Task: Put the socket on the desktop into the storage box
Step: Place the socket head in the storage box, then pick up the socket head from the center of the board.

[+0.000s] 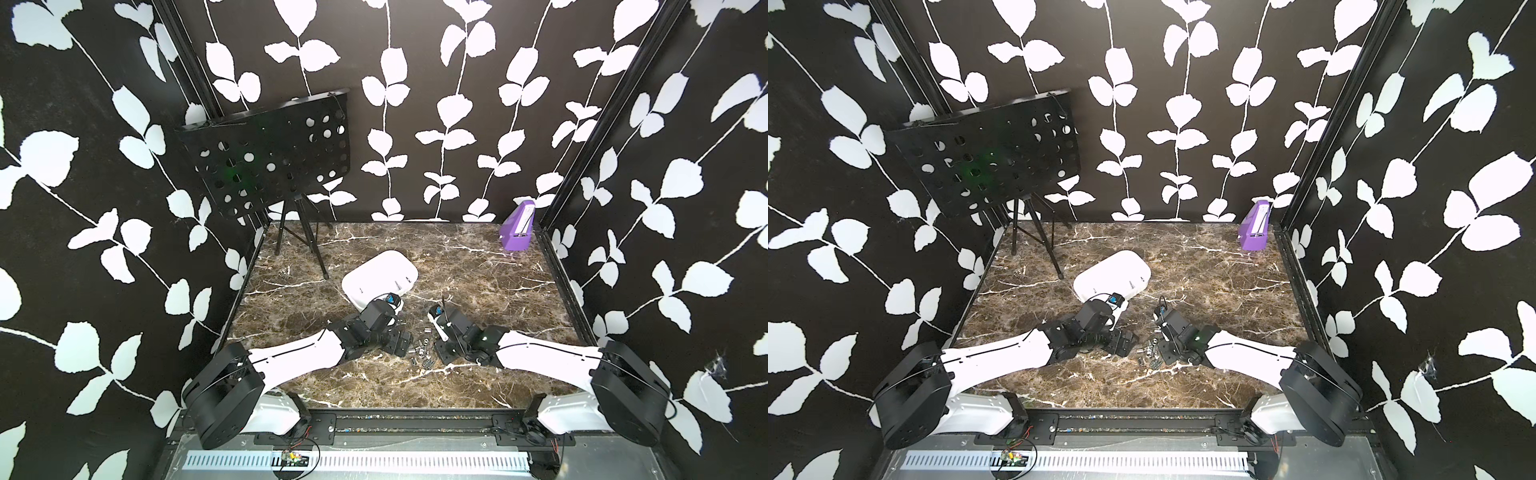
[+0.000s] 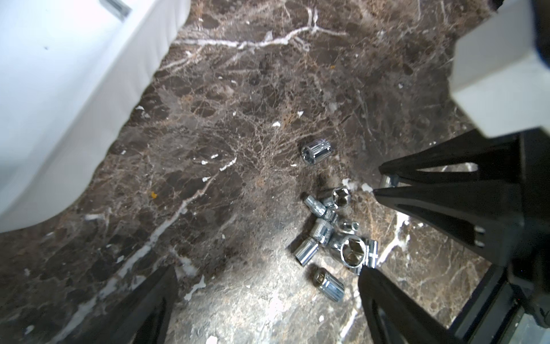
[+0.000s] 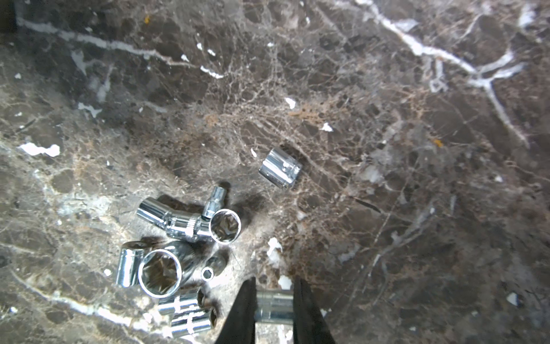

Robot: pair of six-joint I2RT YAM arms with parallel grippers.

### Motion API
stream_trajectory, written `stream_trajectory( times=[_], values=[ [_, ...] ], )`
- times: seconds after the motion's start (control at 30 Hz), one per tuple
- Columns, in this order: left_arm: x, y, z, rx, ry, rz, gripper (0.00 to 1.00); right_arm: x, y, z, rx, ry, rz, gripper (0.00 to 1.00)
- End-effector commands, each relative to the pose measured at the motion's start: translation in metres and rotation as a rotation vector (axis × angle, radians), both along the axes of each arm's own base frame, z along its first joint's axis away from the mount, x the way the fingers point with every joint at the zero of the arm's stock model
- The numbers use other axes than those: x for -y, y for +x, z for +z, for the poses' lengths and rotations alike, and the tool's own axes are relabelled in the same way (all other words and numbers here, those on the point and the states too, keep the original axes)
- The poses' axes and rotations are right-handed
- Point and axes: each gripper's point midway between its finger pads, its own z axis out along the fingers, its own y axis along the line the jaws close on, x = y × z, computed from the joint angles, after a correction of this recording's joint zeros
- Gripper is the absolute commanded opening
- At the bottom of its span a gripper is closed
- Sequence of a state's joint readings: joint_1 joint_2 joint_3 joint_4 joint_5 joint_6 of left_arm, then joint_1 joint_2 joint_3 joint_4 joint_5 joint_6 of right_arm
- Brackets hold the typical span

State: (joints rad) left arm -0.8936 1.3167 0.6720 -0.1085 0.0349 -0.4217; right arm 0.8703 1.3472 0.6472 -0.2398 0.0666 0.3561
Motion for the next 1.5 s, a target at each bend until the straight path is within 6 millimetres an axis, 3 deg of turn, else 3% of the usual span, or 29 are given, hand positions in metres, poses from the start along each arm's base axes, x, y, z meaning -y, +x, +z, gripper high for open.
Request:
stream_trajectory(
  times=[0.0,0.3,0.5,0.6,0.77,0.93,1.17,1.3,1.47],
  values=[
    [-0.010,0.002,0.006,0.036,0.015,0.030,0.95,0.013,0.001,0.000,0.010,-0.008,-0.045,0.19],
    [-0.050,0.017,0.032,0.197,0.060,0.181,0.96,-0.008,0.028,0.053,0.082,0.073,-0.096,0.19],
    [-0.088,0.026,0.051,0.320,0.080,0.334,0.97,-0.053,0.067,0.099,0.134,0.109,-0.071,0.19],
    [-0.102,0.027,0.056,0.359,0.078,0.394,0.97,-0.081,0.091,0.108,0.140,0.113,-0.060,0.19],
    [-0.110,0.027,0.060,0.380,0.060,0.431,0.97,-0.138,0.133,0.103,0.106,0.112,-0.041,0.20],
    [-0.109,0.028,0.058,0.374,0.063,0.437,0.98,-0.173,0.174,0.080,0.074,0.088,-0.066,0.21],
    [-0.106,0.029,0.055,0.363,0.070,0.430,0.98,-0.184,0.208,0.050,0.033,0.062,-0.115,0.26],
    [-0.104,0.028,0.057,0.362,0.058,0.419,0.99,-0.186,0.212,0.053,0.029,0.083,-0.114,0.34],
    [-0.098,0.026,0.060,0.367,0.027,0.386,0.99,-0.180,0.207,0.075,0.052,0.097,-0.110,0.47]
  ],
)
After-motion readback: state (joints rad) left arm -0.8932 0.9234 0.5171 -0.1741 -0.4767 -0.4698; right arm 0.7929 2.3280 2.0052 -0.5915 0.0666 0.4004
